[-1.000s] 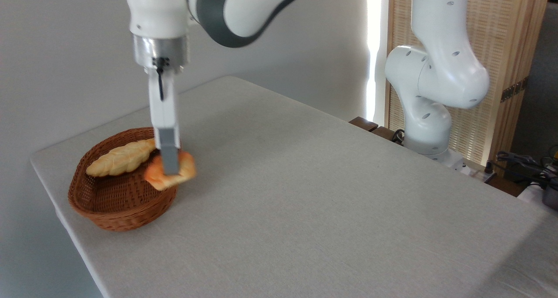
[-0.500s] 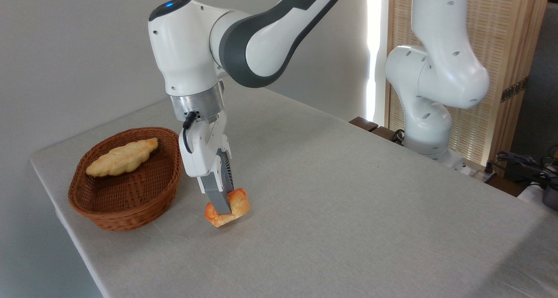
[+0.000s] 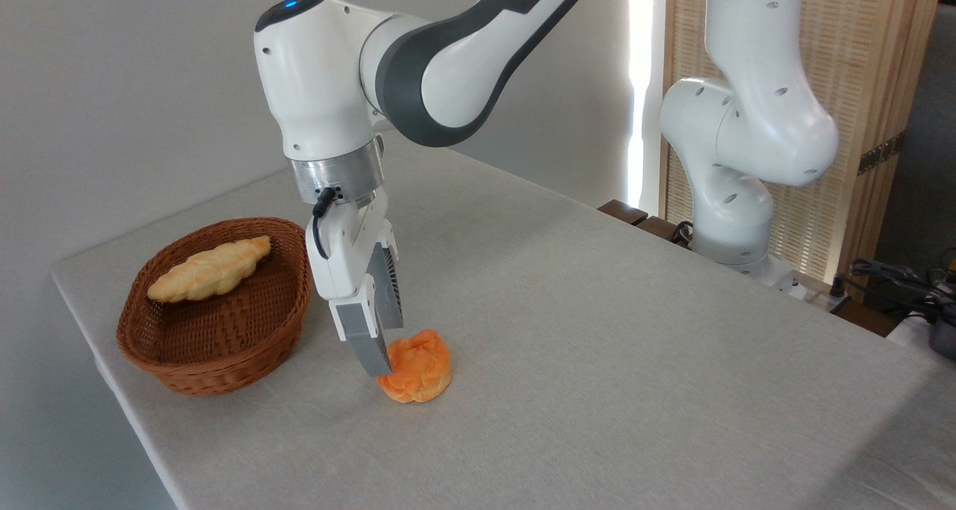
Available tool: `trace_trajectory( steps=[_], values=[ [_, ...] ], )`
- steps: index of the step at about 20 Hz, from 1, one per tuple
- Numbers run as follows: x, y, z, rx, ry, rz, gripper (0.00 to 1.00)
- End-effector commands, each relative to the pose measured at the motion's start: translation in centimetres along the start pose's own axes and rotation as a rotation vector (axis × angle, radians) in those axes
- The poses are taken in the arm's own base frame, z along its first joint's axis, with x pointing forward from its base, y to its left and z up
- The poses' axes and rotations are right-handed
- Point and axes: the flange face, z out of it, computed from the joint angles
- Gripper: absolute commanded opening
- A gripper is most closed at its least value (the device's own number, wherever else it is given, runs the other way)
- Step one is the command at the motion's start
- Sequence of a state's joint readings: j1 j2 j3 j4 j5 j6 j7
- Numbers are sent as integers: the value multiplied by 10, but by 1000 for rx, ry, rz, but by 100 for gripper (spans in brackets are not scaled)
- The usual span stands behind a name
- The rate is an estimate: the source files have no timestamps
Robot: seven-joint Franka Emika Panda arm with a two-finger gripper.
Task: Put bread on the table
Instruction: 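Open the gripper to release the bun and raise it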
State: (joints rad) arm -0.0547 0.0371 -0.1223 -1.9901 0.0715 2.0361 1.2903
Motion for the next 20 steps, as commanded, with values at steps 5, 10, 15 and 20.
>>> trace_trajectory(
  steps=[5, 10, 15, 20],
  values=[
    [-40, -8, -97, -40, 49, -130, 100],
    [-48, -15, -150, 11, 80, -576, 100],
    [-66, -15, -157, 14, 86, -819, 100],
    [-67, -12, -154, -8, 72, -762, 100]
  ],
)
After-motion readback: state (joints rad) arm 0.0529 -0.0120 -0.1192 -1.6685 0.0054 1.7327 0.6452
